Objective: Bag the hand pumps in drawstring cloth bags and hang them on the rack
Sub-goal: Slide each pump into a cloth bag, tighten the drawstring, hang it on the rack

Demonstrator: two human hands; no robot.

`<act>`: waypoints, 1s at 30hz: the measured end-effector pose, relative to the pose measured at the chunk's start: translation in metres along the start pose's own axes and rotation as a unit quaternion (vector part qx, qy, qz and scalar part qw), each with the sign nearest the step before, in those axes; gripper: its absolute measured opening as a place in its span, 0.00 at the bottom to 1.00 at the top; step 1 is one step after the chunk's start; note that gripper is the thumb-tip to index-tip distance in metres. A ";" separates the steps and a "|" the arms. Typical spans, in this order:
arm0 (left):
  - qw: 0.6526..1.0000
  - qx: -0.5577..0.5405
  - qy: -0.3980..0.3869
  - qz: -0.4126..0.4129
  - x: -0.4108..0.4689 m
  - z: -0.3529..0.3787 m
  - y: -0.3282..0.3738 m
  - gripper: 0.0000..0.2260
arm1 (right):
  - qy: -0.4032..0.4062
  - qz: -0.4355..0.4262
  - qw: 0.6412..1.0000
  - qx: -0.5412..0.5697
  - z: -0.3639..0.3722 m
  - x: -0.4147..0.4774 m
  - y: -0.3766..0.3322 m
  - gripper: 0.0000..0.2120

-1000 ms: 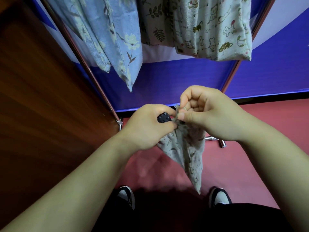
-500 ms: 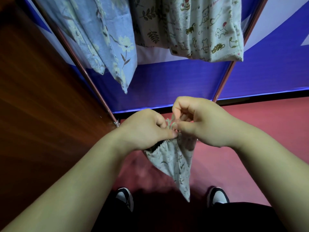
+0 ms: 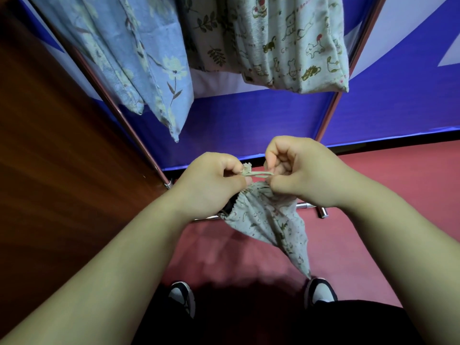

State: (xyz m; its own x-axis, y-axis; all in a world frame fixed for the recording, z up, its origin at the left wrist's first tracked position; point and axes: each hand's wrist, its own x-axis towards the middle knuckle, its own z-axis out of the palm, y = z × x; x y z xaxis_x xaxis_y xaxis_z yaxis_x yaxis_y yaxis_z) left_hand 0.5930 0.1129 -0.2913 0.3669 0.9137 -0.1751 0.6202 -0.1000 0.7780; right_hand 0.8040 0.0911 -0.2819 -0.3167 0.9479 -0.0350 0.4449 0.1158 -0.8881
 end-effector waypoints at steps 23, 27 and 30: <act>0.998 0.049 0.032 0.032 -0.011 -0.004 0.011 0.06 | 0.001 -0.015 0.998 0.063 0.014 0.008 0.018 0.12; 0.997 0.070 0.034 0.027 -0.013 -0.002 0.015 0.05 | 0.003 -0.015 0.996 0.092 0.015 0.008 0.015 0.10; 0.996 0.073 0.027 0.038 -0.017 -0.006 0.020 0.05 | 0.010 -0.006 0.992 0.127 0.015 0.004 0.009 0.11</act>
State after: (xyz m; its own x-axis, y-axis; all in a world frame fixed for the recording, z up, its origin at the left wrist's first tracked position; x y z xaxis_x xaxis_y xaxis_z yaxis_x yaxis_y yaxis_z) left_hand 0.5953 0.0982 -0.2689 0.3804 0.9211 -0.0832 0.6886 -0.2220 0.6903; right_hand 0.7939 0.0915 -0.2971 -0.3024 0.9530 -0.0177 0.2147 0.0500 -0.9754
